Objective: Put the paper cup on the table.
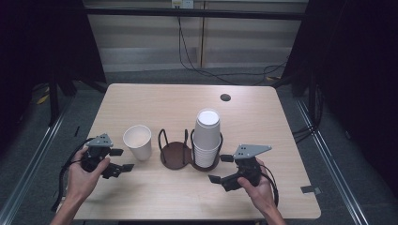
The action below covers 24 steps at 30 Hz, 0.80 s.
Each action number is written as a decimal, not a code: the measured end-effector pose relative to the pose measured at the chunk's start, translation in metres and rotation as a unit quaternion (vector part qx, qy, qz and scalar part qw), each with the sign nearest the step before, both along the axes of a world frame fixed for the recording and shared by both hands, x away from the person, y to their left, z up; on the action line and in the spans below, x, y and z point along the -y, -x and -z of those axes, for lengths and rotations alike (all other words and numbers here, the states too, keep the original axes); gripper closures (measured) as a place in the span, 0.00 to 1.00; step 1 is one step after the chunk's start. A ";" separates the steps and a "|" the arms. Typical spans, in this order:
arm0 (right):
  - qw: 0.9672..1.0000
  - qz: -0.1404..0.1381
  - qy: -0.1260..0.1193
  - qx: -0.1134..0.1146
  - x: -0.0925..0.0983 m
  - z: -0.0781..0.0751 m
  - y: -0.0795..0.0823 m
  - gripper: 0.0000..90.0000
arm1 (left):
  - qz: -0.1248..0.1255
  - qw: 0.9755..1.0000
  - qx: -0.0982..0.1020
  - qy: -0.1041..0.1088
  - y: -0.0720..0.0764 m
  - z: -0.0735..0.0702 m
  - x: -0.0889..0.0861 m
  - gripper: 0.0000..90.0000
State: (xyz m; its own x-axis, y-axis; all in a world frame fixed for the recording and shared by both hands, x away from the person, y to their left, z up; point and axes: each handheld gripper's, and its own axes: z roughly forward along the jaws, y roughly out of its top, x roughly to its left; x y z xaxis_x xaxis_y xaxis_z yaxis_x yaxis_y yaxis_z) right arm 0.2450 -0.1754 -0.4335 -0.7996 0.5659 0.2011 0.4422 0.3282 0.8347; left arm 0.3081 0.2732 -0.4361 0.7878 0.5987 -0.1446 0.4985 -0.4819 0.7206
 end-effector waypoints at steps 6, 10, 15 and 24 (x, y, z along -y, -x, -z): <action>1.000 0.000 0.000 -0.001 0.000 0.000 0.000 0.16 | -0.001 0.999 0.020 0.042 0.017 0.000 0.005 0.23; 1.000 0.000 0.001 0.001 -0.001 0.000 0.001 0.16 | 0.007 0.996 0.023 0.090 0.027 -0.002 0.009 0.23; 1.000 -0.001 0.002 0.001 -0.001 0.000 0.001 0.16 | 0.002 0.996 0.025 0.088 0.035 0.000 0.015 0.24; 1.000 -0.001 -0.001 0.004 -0.001 -0.001 0.002 0.16 | 0.011 0.991 0.064 0.115 0.052 -0.008 0.034 0.23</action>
State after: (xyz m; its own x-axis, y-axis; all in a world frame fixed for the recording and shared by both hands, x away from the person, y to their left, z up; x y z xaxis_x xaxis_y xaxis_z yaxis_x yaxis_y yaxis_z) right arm 0.2427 -0.1748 -0.4326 -0.8027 0.5632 0.1962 0.4349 0.3275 0.8388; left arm 0.2558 0.2395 -0.4282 0.8210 0.5438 -0.1738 0.3873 -0.3069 0.8694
